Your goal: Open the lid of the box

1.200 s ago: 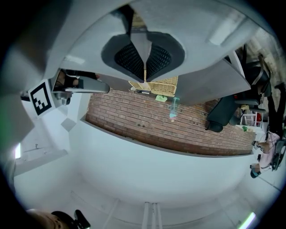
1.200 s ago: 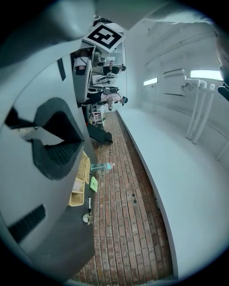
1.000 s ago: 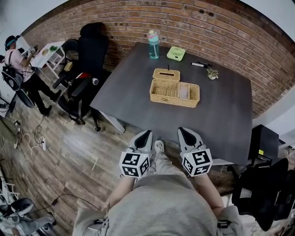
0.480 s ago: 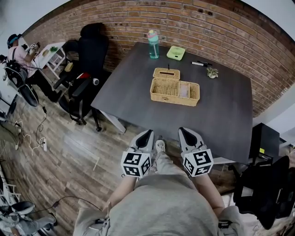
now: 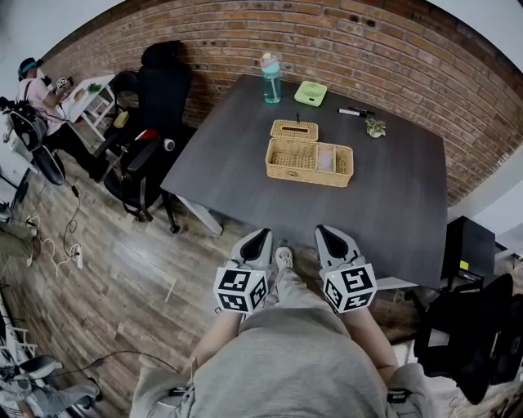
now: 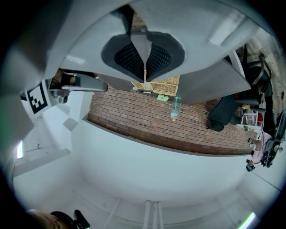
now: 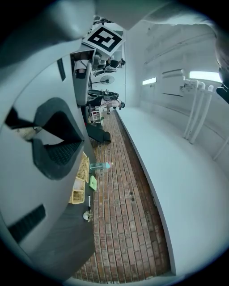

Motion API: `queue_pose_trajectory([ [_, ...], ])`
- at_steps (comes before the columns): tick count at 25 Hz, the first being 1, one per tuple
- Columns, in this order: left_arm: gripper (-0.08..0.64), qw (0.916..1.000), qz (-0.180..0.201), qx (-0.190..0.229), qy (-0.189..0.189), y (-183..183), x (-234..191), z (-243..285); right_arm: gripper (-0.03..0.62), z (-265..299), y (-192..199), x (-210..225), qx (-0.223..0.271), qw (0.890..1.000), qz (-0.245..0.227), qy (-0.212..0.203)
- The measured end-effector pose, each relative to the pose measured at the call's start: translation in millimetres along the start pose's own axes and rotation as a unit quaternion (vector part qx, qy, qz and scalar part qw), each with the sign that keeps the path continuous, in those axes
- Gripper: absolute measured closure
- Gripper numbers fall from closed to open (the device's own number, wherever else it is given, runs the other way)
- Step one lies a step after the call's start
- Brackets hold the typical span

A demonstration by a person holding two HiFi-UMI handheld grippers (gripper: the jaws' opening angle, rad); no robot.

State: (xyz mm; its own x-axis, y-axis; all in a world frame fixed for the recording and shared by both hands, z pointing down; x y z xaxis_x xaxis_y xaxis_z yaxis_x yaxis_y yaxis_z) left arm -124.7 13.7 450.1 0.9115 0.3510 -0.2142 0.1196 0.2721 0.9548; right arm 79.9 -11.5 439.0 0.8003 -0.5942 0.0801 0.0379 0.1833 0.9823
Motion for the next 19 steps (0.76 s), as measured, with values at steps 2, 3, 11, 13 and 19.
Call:
queue_pose_trajectory([
  [2,0.532,1.0000,-0.002,-0.001,0.000,1.0,1.0,0.1,0.592,-1.3,0.7,0.9,0.000,1.000,0.003,0.000],
  [3,0.532,1.0000,-0.002,-0.001,0.000,1.7,1.6,0.2,0.592,-2.0,1.0,1.4,0.000,1.000,0.004,0.000],
  [11,0.532,1.0000,0.003,-0.008,0.005,4.3,4.0,2.5,0.592,-4.8,2.9,4.7,0.006,1.000,0.011,0.006],
  [13,0.532,1.0000,0.003,-0.007,0.005,4.2,4.5,2.6,0.592,-5.9,3.3,4.7,0.006,1.000,0.010,0.006],
  [19,0.532,0.9999,0.005,-0.008,0.009,3.8,7.1,4.4,0.592,-7.5,3.1,6.5,0.006,1.000,0.007,0.009],
])
Point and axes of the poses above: the fingertips, and each gripper's own axes: z forward along the fingers, x to its right, y out of its underside, the point moved 9 cm from there along -z, backward along the fingers
